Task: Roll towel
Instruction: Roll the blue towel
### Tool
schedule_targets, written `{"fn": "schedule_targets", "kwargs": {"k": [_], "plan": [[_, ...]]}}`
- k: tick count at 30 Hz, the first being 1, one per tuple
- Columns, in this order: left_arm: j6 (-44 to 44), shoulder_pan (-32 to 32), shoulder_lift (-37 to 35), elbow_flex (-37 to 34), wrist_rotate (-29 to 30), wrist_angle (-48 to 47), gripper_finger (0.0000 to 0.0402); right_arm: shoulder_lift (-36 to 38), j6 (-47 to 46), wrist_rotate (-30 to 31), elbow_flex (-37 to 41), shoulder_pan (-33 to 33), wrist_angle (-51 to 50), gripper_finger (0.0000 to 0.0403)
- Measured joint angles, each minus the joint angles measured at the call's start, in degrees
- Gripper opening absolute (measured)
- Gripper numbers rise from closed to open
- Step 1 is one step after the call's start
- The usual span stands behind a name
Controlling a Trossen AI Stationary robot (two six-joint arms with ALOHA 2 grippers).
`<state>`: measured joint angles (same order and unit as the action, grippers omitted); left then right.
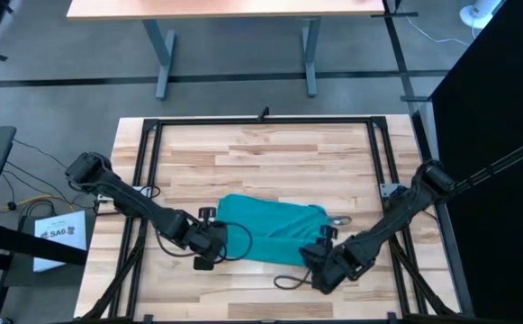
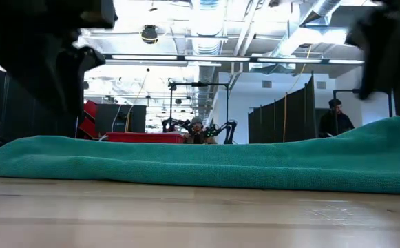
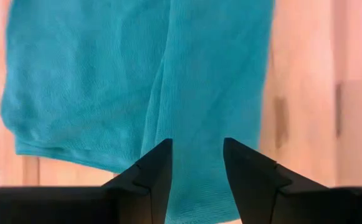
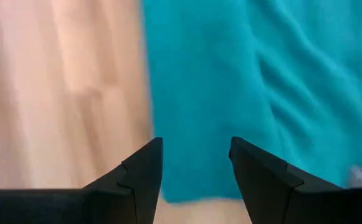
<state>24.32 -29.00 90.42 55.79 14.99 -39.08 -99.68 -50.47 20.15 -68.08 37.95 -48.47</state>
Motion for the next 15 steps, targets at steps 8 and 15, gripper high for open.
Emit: {"fn": "schedule_targets", "kwargs": {"k": [8,15], "plan": [[-0.6,1.0,1.6,0.0,-0.1,-1.9,0.0128,0.1,10.1,-4.4,1.1,-7.1,0.1,0.0173],[-1.0,2.4,1.6,0.0,-0.1,-2.1,0.0128,0.1,12.1,-15.2,7.5,-10.9,4.7,0.0173]]}}
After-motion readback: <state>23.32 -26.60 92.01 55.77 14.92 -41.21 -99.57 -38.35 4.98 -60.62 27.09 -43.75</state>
